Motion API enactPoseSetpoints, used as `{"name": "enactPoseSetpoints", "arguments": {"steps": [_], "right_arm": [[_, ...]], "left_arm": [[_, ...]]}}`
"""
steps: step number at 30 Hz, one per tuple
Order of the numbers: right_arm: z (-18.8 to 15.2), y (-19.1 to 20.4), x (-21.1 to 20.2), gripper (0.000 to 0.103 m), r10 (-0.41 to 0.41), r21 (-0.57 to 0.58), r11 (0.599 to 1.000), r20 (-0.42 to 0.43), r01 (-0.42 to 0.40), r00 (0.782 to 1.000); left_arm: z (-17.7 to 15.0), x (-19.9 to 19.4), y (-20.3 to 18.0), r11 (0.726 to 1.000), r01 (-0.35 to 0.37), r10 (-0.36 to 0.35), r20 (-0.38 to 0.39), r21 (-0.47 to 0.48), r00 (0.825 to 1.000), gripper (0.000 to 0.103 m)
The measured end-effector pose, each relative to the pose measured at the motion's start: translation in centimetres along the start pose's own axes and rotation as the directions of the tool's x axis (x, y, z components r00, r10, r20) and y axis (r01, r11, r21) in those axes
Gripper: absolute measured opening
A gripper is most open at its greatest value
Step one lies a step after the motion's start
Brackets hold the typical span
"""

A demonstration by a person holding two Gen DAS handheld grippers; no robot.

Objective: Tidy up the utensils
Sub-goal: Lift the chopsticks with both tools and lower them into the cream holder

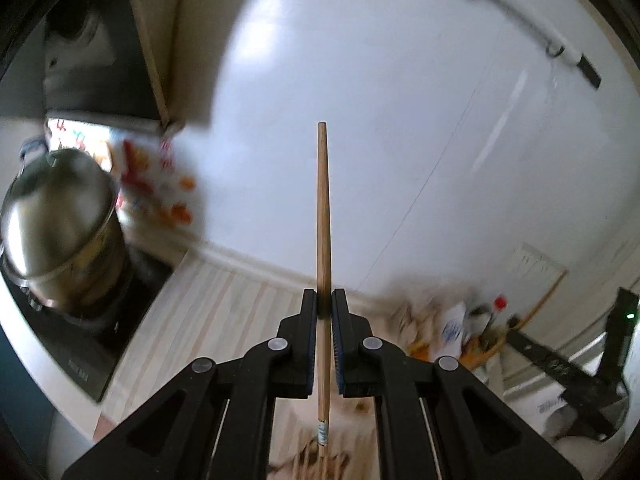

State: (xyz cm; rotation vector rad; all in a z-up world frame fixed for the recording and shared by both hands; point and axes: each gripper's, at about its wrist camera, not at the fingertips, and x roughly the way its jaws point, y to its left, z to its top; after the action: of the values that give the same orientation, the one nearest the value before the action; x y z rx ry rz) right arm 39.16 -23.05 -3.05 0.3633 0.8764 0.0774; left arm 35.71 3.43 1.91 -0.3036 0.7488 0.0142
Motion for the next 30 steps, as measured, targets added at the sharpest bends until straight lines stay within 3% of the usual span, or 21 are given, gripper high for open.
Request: {"name": "enactPoseSetpoints", "arguments": {"steps": [4, 9, 16, 23, 30], "right_arm": [[2.8, 1.9, 2.4, 0.007, -0.009, -0.006, 1.0, 0.015, 0.009, 1.0], [4.0, 2.3, 6.7, 0.007, -0.017, 0.029, 0.999, -0.014, 0.018, 1.0], [3.4, 1.4, 10.8, 0.007, -0.023, 0.073, 0.997, -0.064, 0.027, 0.998], [2.2, 1.1, 11.6, 0.007, -0.027, 0.058, 0.998, -0.069, 0.032, 0.997], [1.1, 1.6, 12.1, 0.008, -0.026, 0.011, 1.0, -0.115, 0.027, 0.993]], "left_arm": [[2.0, 3.0, -2.2, 0.999, 0.048, -0.048, 0.014, 0.005, 0.999, 0.005], [2.0, 9.3, -3.6, 0.996, 0.084, -0.084, 0.0, -0.011, 0.996, 0.005], [0.2, 15.4, -4.6, 0.996, 0.056, -0.056, -0.011, 0.063, 0.998, 0.005], [-1.3, 17.7, -3.8, 0.994, 0.021, -0.012, -0.081, 0.103, 0.997, 0.005], [-2.1, 18.0, -3.7, 0.991, 0.045, -0.023, -0.168, 0.129, 0.986, 0.005]]}}
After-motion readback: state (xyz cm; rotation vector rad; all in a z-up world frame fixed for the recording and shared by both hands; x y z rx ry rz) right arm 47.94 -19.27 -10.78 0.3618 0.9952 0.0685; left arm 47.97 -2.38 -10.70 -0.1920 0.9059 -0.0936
